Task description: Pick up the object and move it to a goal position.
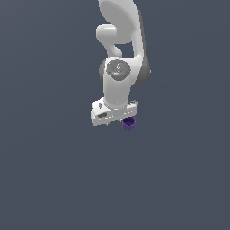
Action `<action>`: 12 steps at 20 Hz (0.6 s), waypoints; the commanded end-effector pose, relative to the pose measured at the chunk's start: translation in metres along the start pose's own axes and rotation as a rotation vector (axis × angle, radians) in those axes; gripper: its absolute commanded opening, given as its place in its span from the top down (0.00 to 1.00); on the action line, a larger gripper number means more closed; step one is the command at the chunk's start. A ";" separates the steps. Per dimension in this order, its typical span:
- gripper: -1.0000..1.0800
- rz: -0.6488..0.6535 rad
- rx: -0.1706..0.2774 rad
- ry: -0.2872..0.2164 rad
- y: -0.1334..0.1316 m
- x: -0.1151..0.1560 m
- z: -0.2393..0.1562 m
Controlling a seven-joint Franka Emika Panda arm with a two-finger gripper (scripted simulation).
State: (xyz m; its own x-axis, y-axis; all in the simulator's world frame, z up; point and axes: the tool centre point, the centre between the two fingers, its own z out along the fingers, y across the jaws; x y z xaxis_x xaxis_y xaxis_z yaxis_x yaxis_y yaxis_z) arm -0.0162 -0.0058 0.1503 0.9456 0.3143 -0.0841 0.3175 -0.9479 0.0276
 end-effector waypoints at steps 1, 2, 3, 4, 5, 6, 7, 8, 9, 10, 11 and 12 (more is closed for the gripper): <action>0.38 -0.095 -0.006 -0.021 -0.009 0.001 0.005; 0.38 -0.134 -0.008 -0.029 -0.013 0.002 0.008; 0.38 -0.173 -0.010 -0.038 -0.017 0.002 0.010; 0.38 -0.211 -0.011 -0.046 -0.021 0.002 0.012; 0.38 -0.250 -0.013 -0.054 -0.024 0.003 0.014; 0.38 -0.289 -0.014 -0.063 -0.028 0.003 0.016; 0.38 -0.328 -0.015 -0.072 -0.032 0.003 0.018; 0.38 -0.366 -0.016 -0.080 -0.035 0.004 0.020; 0.38 -0.405 -0.017 -0.089 -0.039 0.004 0.022; 0.38 -0.444 -0.018 -0.097 -0.043 0.004 0.024; 0.38 -0.482 -0.018 -0.106 -0.046 0.004 0.026; 0.38 -0.521 -0.019 -0.114 -0.050 0.004 0.028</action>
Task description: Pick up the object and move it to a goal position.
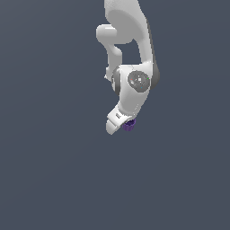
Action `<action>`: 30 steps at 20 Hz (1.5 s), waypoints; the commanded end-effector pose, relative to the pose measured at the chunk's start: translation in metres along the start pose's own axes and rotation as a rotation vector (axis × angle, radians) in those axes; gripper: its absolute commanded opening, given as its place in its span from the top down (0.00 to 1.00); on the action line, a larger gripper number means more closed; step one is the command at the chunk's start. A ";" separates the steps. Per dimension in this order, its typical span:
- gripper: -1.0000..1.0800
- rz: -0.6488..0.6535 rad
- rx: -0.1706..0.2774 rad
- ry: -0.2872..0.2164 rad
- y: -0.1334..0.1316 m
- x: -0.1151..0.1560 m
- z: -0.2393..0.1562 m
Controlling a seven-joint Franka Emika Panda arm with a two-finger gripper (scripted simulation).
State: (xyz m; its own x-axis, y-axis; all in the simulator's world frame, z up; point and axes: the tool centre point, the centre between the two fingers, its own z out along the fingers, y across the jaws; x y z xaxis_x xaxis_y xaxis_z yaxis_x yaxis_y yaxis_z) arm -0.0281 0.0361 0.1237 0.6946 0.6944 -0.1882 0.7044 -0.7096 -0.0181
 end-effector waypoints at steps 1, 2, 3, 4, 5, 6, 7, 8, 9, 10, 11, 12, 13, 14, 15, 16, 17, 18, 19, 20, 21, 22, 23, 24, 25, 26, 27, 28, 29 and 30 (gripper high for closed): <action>0.38 -0.099 -0.001 -0.021 -0.008 0.005 0.005; 0.38 -0.137 -0.001 -0.030 -0.011 0.007 0.006; 0.38 -0.173 -0.001 -0.037 -0.014 0.008 0.008; 0.38 -0.208 -0.001 -0.045 -0.017 0.010 0.010; 0.38 -0.240 -0.001 -0.052 -0.019 0.012 0.011; 0.38 -0.271 0.000 -0.058 -0.022 0.013 0.012; 0.38 -0.299 0.000 -0.064 -0.024 0.014 0.014; 0.38 -0.326 0.001 -0.070 -0.026 0.016 0.015; 0.38 -0.350 0.001 -0.075 -0.028 0.017 0.016; 0.38 -0.373 0.002 -0.080 -0.030 0.018 0.017; 0.38 -0.394 0.002 -0.085 -0.031 0.019 0.018; 0.38 -0.412 0.003 -0.088 -0.033 0.019 0.019; 0.38 -0.429 0.003 -0.092 -0.034 0.020 0.019; 0.38 -0.443 0.003 -0.095 -0.035 0.021 0.020; 0.38 -0.456 0.004 -0.098 -0.036 0.021 0.021; 0.38 -0.467 0.004 -0.100 -0.037 0.022 0.021; 0.38 -0.476 0.005 -0.102 -0.038 0.022 0.022; 0.38 -0.483 0.005 -0.103 -0.039 0.022 0.022; 0.38 -0.487 0.005 -0.105 -0.039 0.023 0.022; 0.38 -0.490 0.005 -0.105 -0.039 0.023 0.022; 0.38 -0.491 0.005 -0.105 -0.039 0.023 0.022; 0.38 -0.486 0.005 -0.104 -0.039 0.023 0.022; 0.38 -0.486 0.005 -0.104 -0.039 0.023 0.022; 0.38 -0.486 0.005 -0.104 -0.039 0.022 0.023; 0.38 -0.486 0.005 -0.104 -0.039 0.022 0.025; 0.38 -0.486 0.005 -0.104 -0.039 0.022 0.028; 0.38 -0.487 0.005 -0.104 -0.039 0.022 0.031; 0.38 -0.488 0.005 -0.105 -0.039 0.021 0.035; 0.38 -0.489 0.005 -0.105 -0.039 0.021 0.039; 0.38 -0.490 0.005 -0.105 -0.039 0.020 0.043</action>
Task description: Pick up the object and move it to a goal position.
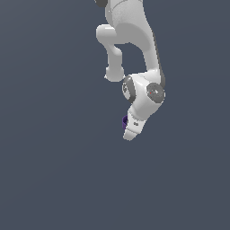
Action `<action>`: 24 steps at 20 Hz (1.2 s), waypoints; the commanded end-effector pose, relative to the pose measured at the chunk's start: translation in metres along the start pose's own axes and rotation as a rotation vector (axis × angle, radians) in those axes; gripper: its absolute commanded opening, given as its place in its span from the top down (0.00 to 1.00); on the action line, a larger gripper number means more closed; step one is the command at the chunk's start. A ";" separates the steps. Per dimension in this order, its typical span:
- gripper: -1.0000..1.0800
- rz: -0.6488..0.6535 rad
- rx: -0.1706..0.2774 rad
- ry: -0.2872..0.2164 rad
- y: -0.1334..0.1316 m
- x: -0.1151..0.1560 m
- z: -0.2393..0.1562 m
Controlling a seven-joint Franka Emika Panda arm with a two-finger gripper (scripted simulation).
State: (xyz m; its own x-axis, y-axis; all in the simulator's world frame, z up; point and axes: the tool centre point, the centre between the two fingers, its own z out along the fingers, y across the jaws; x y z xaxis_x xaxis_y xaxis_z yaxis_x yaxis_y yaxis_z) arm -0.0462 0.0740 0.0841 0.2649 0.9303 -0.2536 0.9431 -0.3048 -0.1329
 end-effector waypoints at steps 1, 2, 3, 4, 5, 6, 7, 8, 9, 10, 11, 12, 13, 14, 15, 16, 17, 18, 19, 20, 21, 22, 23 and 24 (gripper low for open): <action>0.38 -0.002 0.001 0.000 -0.001 0.000 0.009; 0.38 -0.003 0.001 0.000 -0.001 0.000 0.012; 0.38 -0.003 0.001 0.000 -0.001 0.000 0.014; 0.38 -0.003 0.001 0.000 -0.001 0.000 0.015; 0.38 -0.003 0.001 0.000 -0.001 0.000 0.015; 1.00 -0.003 0.001 0.000 -0.001 0.000 0.015; 1.00 -0.003 0.001 0.000 -0.001 0.000 0.015; 1.00 -0.003 0.001 0.000 -0.001 0.000 0.015; 1.00 -0.003 0.001 0.000 -0.001 0.000 0.015; 1.00 -0.003 0.001 0.000 -0.001 0.000 0.015; 1.00 -0.003 0.001 0.000 -0.001 0.000 0.015; 1.00 -0.003 0.001 0.000 -0.001 0.000 0.015; 1.00 -0.003 0.001 0.000 -0.001 0.000 0.015; 1.00 -0.003 0.001 0.000 -0.001 0.000 0.015; 1.00 -0.003 0.001 0.000 -0.001 0.000 0.015; 1.00 -0.003 0.001 0.000 -0.001 0.000 0.015; 1.00 -0.003 0.000 0.000 0.000 0.000 0.015; 1.00 -0.004 -0.003 0.002 0.000 -0.001 0.014; 1.00 -0.005 -0.006 0.004 0.001 -0.001 0.013; 1.00 -0.008 -0.012 0.008 0.003 -0.002 0.011; 1.00 -0.010 -0.019 0.012 0.005 -0.003 0.009; 1.00 -0.013 -0.027 0.017 0.007 -0.004 0.006; 1.00 -0.017 -0.037 0.024 0.010 -0.006 0.003; 1.00 -0.022 -0.049 0.031 0.013 -0.007 -0.001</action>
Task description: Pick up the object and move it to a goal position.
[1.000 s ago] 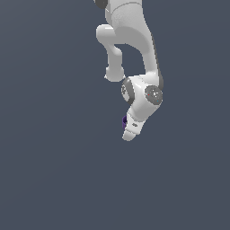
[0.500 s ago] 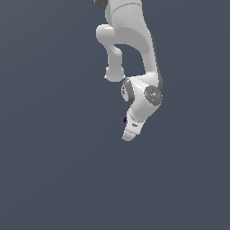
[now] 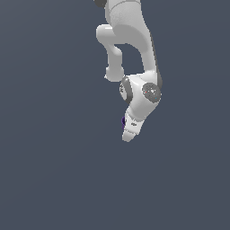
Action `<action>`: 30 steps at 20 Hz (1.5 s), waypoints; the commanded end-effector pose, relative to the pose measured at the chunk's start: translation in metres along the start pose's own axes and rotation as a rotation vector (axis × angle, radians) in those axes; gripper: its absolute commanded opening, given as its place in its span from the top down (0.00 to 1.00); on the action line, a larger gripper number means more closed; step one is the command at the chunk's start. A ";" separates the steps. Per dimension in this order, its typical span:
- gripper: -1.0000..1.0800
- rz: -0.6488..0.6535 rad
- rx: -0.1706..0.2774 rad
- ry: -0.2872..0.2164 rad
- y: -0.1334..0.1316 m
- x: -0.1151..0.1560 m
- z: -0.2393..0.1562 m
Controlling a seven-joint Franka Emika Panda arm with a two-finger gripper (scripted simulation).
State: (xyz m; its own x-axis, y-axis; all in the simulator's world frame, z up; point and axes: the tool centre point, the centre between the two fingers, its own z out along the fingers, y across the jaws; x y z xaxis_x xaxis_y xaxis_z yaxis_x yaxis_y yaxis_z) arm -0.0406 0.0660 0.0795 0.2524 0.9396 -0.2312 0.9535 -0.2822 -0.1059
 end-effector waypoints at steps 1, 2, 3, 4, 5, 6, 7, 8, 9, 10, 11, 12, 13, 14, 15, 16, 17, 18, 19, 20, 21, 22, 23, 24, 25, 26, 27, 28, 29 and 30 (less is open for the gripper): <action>1.00 -0.009 -0.030 0.018 0.008 -0.004 -0.010; 1.00 -0.015 -0.044 0.027 0.012 -0.007 -0.014; 1.00 -0.021 -0.060 0.037 0.017 -0.009 -0.019; 1.00 -0.027 -0.077 0.047 0.021 -0.011 -0.025; 1.00 -0.034 -0.095 0.059 0.026 -0.014 -0.031; 1.00 -0.041 -0.114 0.071 0.031 -0.017 -0.037; 1.00 -0.049 -0.134 0.083 0.036 -0.020 -0.044; 1.00 -0.057 -0.155 0.096 0.041 -0.024 -0.051; 1.00 -0.065 -0.177 0.110 0.046 -0.027 -0.058; 1.00 -0.073 -0.200 0.124 0.051 -0.031 -0.066; 1.00 -0.081 -0.222 0.138 0.056 -0.035 -0.073; 1.00 -0.090 -0.245 0.152 0.061 -0.039 -0.081; 1.00 -0.098 -0.268 0.167 0.066 -0.043 -0.089; 1.00 -0.107 -0.291 0.181 0.071 -0.047 -0.097; 1.00 -0.114 -0.312 0.194 0.075 -0.050 -0.105; 1.00 -0.122 -0.333 0.207 0.079 -0.054 -0.112; 1.00 -0.129 -0.353 0.220 0.083 -0.058 -0.119; 1.00 -0.136 -0.372 0.232 0.086 -0.062 -0.126; 1.00 -0.143 -0.390 0.244 0.090 -0.065 -0.132; 1.00 -0.150 -0.408 0.255 0.093 -0.069 -0.138; 1.00 -0.156 -0.425 0.266 0.096 -0.072 -0.145; 1.00 -0.162 -0.442 0.277 0.098 -0.075 -0.151; 1.00 -0.168 -0.458 0.287 0.101 -0.079 -0.156; 1.00 -0.174 -0.473 0.297 0.103 -0.082 -0.162; 1.00 -0.179 -0.488 0.307 0.106 -0.085 -0.167; 1.00 -0.185 -0.503 0.316 0.108 -0.088 -0.173; 1.00 -0.190 -0.517 0.326 0.110 -0.091 -0.178; 1.00 -0.195 -0.531 0.335 0.112 -0.094 -0.183; 1.00 -0.200 -0.544 0.344 0.114 -0.097 -0.188; 1.00 -0.205 -0.558 0.352 0.115 -0.100 -0.192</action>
State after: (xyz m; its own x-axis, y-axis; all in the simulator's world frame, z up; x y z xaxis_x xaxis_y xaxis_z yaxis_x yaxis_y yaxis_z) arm 0.0726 -0.0199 0.2673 0.0198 0.9973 0.0701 0.9157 -0.0462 0.3992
